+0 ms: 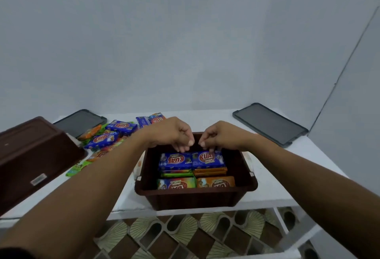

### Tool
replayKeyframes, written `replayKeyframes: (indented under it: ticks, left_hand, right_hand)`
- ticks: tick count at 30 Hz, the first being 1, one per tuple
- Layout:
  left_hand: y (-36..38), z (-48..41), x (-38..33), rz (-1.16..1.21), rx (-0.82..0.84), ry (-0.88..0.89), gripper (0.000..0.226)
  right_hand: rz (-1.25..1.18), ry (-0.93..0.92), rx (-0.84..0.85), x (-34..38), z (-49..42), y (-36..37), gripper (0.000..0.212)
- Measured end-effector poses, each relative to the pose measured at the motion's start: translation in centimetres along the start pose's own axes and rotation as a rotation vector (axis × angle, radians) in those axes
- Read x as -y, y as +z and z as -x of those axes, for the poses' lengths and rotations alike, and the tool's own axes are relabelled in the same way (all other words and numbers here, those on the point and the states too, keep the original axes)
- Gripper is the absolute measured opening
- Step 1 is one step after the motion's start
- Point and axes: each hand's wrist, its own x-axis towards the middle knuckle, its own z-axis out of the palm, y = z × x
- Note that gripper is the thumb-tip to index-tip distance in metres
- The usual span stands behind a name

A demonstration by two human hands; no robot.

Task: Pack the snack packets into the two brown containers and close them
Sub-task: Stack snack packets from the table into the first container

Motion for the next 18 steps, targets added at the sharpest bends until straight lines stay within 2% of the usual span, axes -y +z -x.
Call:
replayKeyframes:
  ticks: [3, 8, 12, 18]
  left_hand:
    - [0.3, -0.6, -1.0, 0.049, -0.136, 0.105, 0.013]
    - [0.9, -2.3, -1.6, 0.097, -0.220, 0.161, 0.018]
    - [1.4, -4.8, -2.5, 0.109, -0.234, 0.154, 0.018]
    - [2.9, -10.3, -4.9, 0.088, -0.254, 0.104, 0.016]
  right_hand:
    - [-0.088, -0.039, -0.173, 0.2, -0.1, -0.5, 0.008]
    - [-0.201, -0.075, -0.352, 0.0, 0.7, -1.6, 0.010]
    - [-0.270, -0.053, -0.431, -1.6, 1.0, -3.7, 0.010]
    - [-0.202, 0.017, -0.452, -6.6, 1.0, -9.0, 0.009]
